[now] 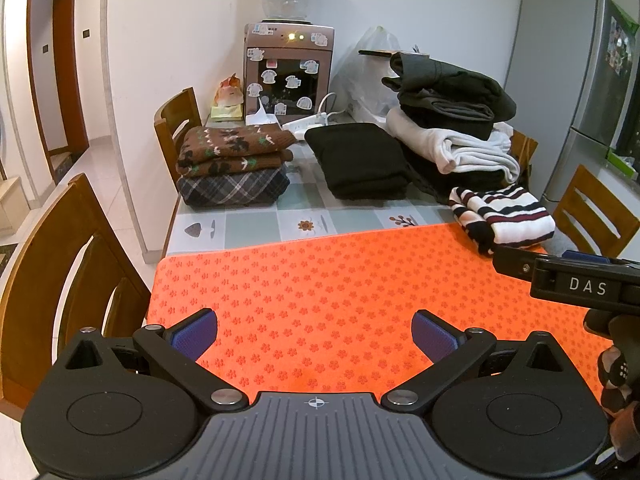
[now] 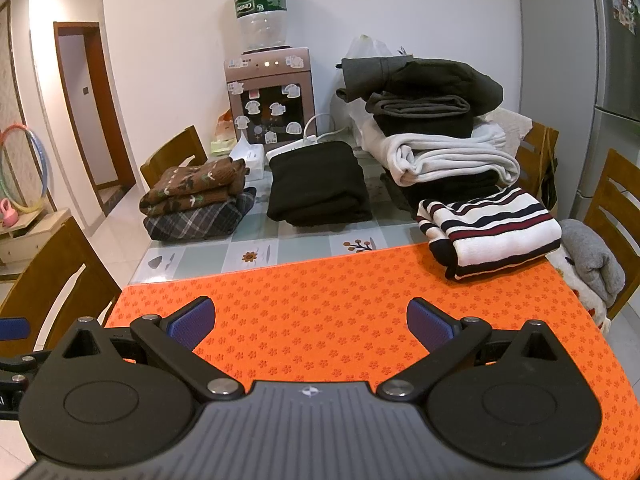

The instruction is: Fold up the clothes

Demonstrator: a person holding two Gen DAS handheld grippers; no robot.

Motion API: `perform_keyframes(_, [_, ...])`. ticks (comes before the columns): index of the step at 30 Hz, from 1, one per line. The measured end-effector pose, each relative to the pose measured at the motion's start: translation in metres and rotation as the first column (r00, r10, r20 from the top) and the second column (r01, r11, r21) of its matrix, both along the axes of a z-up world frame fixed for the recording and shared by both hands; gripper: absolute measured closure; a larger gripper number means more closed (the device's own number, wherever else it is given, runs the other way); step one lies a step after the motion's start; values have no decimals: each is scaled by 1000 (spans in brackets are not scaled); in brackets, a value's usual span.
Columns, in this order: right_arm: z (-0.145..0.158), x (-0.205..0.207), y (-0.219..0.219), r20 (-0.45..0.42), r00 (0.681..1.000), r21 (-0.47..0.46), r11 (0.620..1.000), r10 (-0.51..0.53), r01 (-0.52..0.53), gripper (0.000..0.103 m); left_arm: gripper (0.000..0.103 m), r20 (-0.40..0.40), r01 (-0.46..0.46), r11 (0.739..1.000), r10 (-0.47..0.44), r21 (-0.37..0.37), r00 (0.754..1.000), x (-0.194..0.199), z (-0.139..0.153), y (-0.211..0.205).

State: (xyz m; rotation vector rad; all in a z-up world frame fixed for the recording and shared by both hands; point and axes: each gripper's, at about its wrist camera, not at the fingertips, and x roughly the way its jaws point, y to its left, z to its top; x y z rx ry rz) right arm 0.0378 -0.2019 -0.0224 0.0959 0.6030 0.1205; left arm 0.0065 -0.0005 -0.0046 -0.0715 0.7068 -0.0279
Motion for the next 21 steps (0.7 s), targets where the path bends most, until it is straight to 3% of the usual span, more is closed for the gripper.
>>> perform_keyframes(21, [-5,7,1,-22,1000,0,1000,-8,8,0,0,-20,2,1000,-2,-7,1000,7,-4,3])
